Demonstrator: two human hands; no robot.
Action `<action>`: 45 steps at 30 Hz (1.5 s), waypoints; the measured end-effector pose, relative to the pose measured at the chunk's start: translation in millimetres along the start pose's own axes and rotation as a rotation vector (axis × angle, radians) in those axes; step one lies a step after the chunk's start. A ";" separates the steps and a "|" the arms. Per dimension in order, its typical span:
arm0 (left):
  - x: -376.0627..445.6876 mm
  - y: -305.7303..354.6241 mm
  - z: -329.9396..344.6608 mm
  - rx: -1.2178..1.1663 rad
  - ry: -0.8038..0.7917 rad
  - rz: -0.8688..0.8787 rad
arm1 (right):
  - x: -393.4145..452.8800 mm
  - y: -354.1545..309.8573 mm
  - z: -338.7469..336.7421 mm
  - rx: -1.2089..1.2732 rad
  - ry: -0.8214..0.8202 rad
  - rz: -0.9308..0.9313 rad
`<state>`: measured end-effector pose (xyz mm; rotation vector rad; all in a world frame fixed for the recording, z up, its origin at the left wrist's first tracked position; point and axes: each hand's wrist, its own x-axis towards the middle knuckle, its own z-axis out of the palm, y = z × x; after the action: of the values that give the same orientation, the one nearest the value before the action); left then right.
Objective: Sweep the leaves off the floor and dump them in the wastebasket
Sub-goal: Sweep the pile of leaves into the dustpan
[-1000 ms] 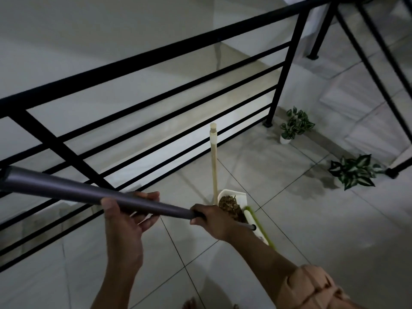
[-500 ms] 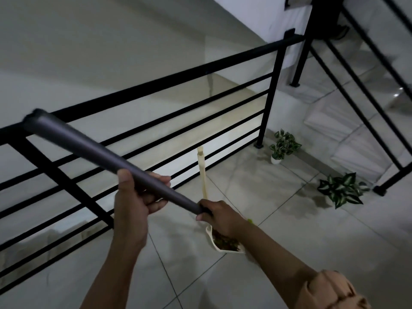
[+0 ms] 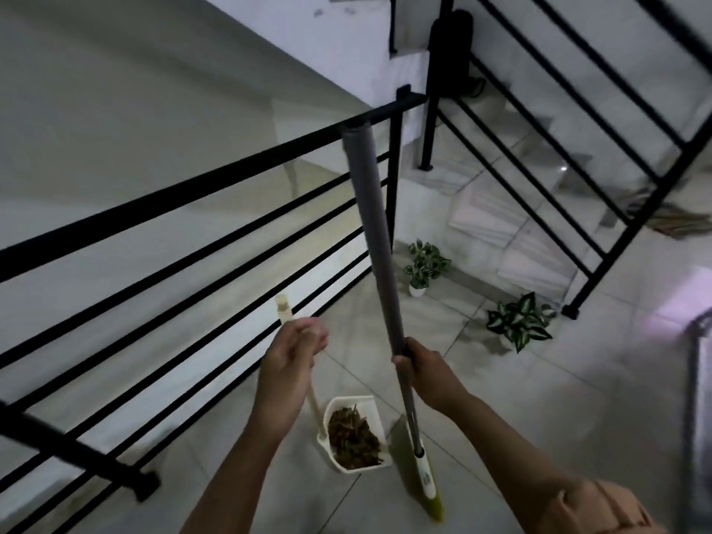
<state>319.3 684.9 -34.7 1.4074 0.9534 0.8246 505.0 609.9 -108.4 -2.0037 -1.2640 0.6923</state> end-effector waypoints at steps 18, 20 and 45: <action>166.8 -131.8 -65.9 0.637 -0.334 -0.358 | 15.9 -9.6 12.1 0.238 0.569 0.405; 175.3 -133.2 -61.2 0.630 -0.333 -0.287 | 13.4 -11.1 15.7 0.235 0.606 0.415; 207.4 -136.3 -52.3 0.534 -0.192 -0.193 | -28.4 -10.5 20.4 0.177 0.919 0.581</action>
<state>347.3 892.3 -178.0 1.7747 1.1887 0.2875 473.1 592.3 -111.0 -2.1291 -0.0825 0.0553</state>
